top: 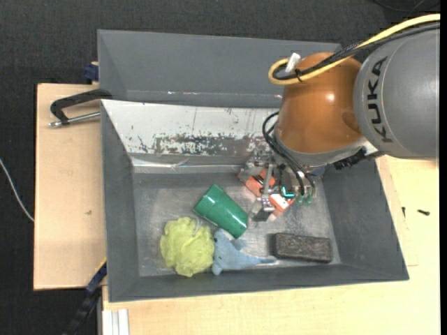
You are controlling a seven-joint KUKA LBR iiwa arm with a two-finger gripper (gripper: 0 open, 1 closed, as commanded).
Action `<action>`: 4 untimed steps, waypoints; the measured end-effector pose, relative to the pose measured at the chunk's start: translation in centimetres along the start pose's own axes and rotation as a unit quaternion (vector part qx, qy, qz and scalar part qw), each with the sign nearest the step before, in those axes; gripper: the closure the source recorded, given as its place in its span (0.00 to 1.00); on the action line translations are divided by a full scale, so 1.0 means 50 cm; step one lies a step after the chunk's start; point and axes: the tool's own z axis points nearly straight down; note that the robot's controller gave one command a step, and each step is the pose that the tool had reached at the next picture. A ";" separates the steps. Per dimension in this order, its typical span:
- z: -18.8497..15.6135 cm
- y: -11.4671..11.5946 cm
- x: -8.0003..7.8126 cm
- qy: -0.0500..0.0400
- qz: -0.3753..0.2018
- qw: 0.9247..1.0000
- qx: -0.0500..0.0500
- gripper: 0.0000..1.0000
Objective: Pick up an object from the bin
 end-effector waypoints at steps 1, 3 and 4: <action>-0.007 0.000 -0.003 -0.004 0.001 1.000 0.000 0.00; 0.224 0.099 -0.016 -0.012 -0.119 0.993 0.001 1.00; 0.224 0.099 -0.016 -0.012 -0.119 0.993 0.001 1.00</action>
Offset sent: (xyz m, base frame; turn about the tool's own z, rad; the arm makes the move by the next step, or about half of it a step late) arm -0.0039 0.0658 -0.1213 -0.2447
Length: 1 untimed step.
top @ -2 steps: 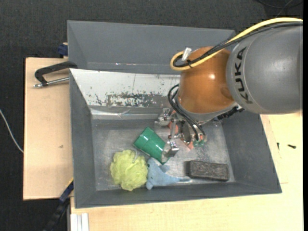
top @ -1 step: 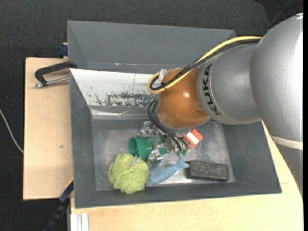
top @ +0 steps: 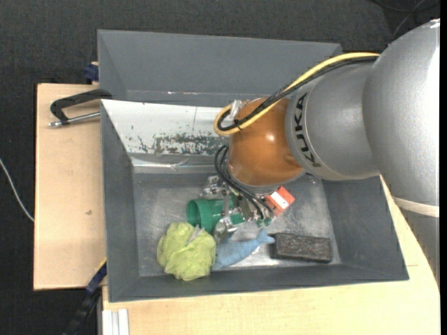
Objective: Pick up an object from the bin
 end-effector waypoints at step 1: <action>-0.202 -0.010 -0.042 0.006 -0.017 1.000 -0.002 1.00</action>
Offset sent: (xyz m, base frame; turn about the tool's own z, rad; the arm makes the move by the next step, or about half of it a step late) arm 0.0000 0.0000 0.0000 0.0000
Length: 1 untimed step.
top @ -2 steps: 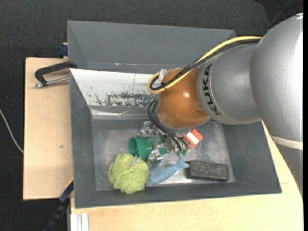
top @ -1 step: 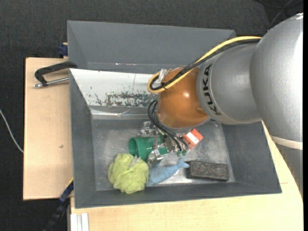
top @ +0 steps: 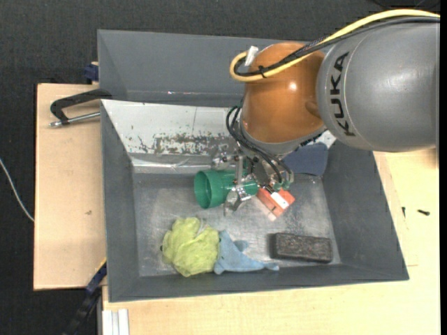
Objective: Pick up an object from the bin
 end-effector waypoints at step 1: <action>0.000 0.000 0.000 0.000 0.000 1.000 0.000 1.00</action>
Offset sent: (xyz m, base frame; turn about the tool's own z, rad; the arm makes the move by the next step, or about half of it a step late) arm -0.0014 0.0072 0.0395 -0.0063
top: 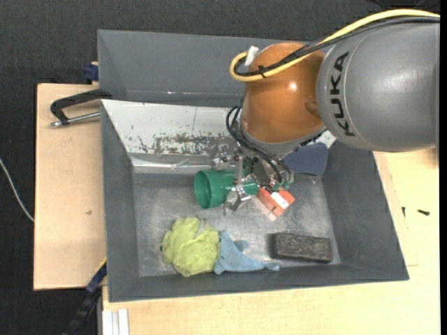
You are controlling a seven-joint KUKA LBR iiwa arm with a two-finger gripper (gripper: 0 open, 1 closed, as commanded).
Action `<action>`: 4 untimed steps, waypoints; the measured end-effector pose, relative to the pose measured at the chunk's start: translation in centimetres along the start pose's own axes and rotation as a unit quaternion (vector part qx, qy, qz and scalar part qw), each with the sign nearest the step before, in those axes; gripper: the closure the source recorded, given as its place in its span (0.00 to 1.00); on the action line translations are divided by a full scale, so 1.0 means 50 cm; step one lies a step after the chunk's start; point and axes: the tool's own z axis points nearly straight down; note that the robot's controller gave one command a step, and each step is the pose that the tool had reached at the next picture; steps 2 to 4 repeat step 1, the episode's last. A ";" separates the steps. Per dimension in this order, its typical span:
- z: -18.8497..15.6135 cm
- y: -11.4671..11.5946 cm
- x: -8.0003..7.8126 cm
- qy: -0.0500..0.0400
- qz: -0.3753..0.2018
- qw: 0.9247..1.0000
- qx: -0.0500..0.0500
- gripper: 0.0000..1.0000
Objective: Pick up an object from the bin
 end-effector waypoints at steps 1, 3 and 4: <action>-0.064 0.012 -0.003 0.000 -0.003 1.000 0.000 1.00; -0.064 0.012 -0.003 0.000 -0.003 1.000 0.000 1.00; -0.064 0.012 -0.003 0.000 -0.003 1.000 0.000 1.00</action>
Offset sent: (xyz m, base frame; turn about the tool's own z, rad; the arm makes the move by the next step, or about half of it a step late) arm 0.0002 0.0123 0.0793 0.0012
